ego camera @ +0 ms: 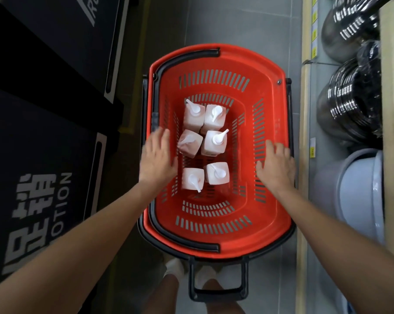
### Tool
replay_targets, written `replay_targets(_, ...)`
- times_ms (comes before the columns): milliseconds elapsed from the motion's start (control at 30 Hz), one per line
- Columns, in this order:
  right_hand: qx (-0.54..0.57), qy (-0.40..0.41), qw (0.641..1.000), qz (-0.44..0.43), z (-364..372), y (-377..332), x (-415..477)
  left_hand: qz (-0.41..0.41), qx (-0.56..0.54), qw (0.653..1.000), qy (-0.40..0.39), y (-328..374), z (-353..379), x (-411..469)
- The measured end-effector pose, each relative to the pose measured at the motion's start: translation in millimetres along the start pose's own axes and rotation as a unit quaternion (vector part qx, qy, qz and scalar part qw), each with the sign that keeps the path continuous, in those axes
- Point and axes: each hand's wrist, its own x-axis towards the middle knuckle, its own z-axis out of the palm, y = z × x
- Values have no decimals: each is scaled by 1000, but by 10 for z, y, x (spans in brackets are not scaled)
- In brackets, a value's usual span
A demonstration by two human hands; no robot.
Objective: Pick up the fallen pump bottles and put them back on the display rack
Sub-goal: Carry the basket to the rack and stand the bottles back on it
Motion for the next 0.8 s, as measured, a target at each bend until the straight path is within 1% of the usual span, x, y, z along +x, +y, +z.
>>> replay_targets(100, 22, -77, 996, -49, 152, -97, -139, 51, -36, 994, -95, 86, 118, -185)
replay_targets(167, 47, -136, 987, -71, 314, -137, -213, 65, -12, 985, -161, 109, 278, -300)
replay_targets(233, 70, -165, 980, -84, 490, -163, -239, 57, 16, 976, -211, 129, 482, -386)
replay_targets(300, 85, -178, 975, -101, 677, -181, -205, 17, 9, 969, -245, 156, 693, -424)
replay_targets(400, 98, -181, 968, -140, 979, -179, -18, -42, -32, 965, -258, 173, 1030, -318)
replay_targets(500, 112, -181, 962, -170, 1302, -145, 192, -74, -93, 960, -254, 85, 1353, -149)
replay_targets(567, 112, -196, 956, -186, 1503, -114, 278, -80, -122, 956, -255, -26, 1527, -107)
replay_targets(633, 98, -209, 951, -205, 1667, -94, 311, -74, -122, 952, -270, -151, 1669, -106)
replay_targets(700, 98, -204, 951, -209, 1790, -89, 325, -66, -115, 950, -283, -234, 1775, -109)
replay_targets(800, 114, -196, 951, -209, 1891, -102, 382, -61, -134, 958, -246, -290, 1901, -69)
